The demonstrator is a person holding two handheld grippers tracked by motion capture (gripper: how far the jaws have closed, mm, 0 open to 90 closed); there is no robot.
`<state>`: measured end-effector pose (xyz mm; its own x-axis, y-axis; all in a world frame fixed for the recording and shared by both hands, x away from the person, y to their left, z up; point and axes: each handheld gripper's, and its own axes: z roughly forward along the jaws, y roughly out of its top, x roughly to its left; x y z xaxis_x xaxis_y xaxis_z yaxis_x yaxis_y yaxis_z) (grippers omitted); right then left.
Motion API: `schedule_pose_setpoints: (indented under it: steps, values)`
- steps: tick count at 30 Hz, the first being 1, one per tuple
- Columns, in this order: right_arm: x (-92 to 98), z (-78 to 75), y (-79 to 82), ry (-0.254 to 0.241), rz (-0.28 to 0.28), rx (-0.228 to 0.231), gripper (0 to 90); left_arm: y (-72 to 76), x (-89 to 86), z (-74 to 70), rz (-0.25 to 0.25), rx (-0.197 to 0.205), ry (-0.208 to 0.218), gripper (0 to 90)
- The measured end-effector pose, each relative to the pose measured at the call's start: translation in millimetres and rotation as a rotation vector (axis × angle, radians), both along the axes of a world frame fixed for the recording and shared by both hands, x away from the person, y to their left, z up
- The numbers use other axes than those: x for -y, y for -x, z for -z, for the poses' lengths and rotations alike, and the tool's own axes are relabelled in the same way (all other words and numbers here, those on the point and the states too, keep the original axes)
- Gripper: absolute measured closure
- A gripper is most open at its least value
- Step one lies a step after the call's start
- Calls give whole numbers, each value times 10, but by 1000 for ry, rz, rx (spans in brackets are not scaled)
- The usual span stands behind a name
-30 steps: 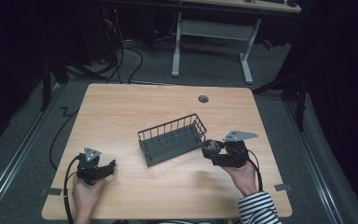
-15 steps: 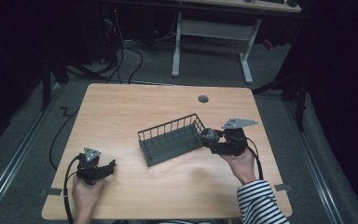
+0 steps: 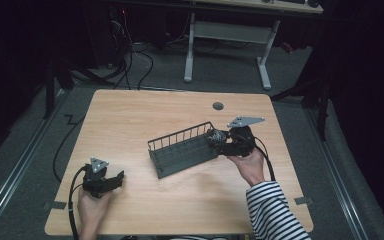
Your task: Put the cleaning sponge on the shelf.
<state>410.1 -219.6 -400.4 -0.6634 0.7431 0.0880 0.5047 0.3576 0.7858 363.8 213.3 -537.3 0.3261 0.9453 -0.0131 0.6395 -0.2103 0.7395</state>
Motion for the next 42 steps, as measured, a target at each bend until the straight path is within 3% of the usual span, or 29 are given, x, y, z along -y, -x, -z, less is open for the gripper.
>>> schedule_pose_setpoints:
  steps: [10, 23, 38, 42]
  values:
    - [-214, 79, -219, 21, -4, -44, 382, 0, 1, 0, -1, 0, 0, 253]
    - [-339, 227, -383, 51, 9, -78, 380, 0, 2, 0, -2, 0, -1, 253]
    - [-403, 378, -482, 95, 23, -96, 372, 1, 0, -1, 1, -1, -2, 253]
    - [-450, 409, -486, 128, 21, -103, 367, 1, 0, -1, 0, -1, -2, 253]
